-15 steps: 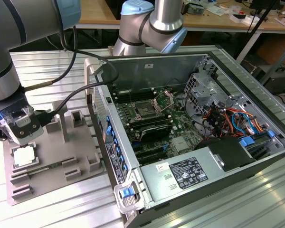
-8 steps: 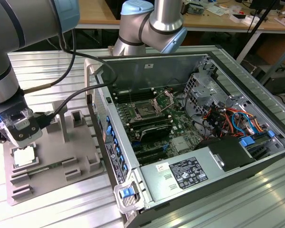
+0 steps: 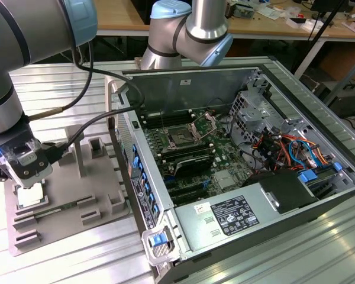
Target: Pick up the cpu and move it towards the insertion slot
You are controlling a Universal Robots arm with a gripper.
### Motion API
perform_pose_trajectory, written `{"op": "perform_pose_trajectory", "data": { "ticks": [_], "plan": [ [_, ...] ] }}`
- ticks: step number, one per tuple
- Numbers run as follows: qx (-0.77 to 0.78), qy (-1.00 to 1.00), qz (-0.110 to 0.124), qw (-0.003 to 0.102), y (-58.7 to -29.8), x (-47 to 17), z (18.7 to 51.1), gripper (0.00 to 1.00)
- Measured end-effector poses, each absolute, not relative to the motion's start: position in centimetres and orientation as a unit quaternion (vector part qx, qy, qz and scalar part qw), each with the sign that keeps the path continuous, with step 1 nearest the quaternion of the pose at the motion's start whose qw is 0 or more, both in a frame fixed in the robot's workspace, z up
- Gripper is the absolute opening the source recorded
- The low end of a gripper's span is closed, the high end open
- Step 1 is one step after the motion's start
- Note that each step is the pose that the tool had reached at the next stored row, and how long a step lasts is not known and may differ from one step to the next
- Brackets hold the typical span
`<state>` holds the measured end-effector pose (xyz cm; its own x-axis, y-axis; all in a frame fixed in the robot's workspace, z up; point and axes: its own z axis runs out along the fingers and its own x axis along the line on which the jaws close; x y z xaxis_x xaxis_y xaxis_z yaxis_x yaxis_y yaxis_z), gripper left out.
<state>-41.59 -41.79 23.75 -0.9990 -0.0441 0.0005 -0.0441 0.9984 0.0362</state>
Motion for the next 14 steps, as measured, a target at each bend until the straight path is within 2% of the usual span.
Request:
{"op": "perform_pose_trajectory", "data": {
  "ticks": [14],
  "plan": [
    [0.022, -1.0, -0.018, 0.001, -42.09, -41.91, 22.84, 0.11]
  ]
}}
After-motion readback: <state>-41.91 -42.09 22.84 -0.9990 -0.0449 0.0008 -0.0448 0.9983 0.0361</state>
